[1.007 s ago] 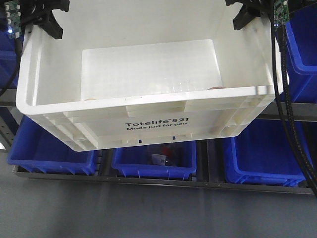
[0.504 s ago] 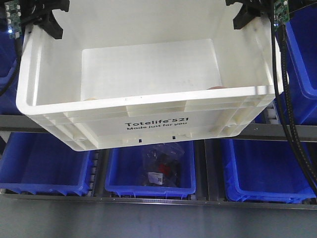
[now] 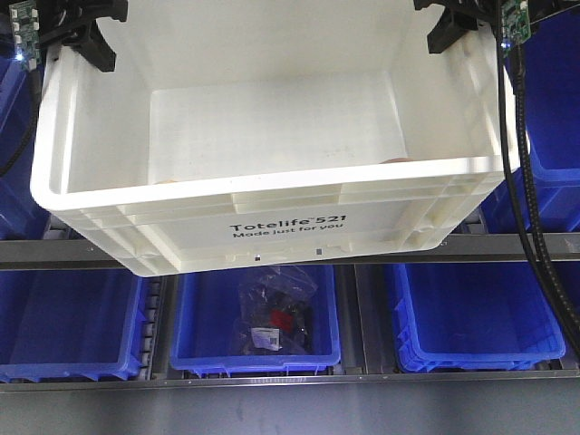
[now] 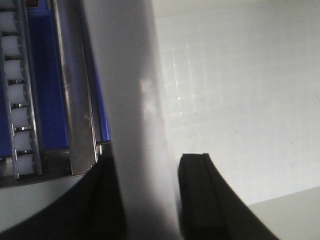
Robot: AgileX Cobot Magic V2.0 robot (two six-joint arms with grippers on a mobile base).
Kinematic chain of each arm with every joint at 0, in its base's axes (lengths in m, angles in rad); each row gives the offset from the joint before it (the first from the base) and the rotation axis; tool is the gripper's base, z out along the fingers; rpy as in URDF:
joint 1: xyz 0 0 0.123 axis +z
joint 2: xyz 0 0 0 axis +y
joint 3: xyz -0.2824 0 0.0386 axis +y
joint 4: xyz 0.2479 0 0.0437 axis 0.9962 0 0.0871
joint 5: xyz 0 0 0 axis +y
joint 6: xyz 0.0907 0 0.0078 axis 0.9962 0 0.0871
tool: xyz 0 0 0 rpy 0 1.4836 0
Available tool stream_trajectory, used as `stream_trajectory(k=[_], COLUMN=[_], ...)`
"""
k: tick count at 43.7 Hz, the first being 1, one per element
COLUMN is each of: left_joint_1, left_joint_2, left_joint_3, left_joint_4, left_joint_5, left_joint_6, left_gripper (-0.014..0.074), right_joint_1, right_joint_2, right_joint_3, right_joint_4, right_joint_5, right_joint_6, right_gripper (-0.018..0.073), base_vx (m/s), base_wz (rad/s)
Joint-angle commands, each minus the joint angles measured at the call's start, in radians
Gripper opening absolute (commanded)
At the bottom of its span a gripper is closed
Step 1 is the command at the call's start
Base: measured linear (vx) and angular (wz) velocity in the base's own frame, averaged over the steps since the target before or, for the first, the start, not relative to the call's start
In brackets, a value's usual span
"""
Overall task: Place moving items into box and shelve
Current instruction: 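Hold the tote above the shelf's roller track while the base aligns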
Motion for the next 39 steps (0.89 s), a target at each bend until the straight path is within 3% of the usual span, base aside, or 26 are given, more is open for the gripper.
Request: stream_trajectory(k=[1, 39], left_joint_1=[-0.002, -0.002], left_joint_2=[-0.046, -0.046], left_joint_3=[-0.036, -0.036], left_joint_4=[-0.024, -0.024], left_joint_5=[-0.082, -0.082], left_joint_6=[0.009, 0.009], left_gripper=[-0.0006, -0.0006], right_joint_1=[0.011, 0.011], right_joint_2=[-0.084, -0.084], right_joint_3=[-0.049, -0.049], right_joint_4=[0.217, 0.217], right_joint_5=[-0.018, -0.018], right_joint_6=[-0.060, -0.059], right_gripper=[-0.0003, -0.0003], base_vx=[0.01, 0.00], base_wz=[-0.05, 0.00])
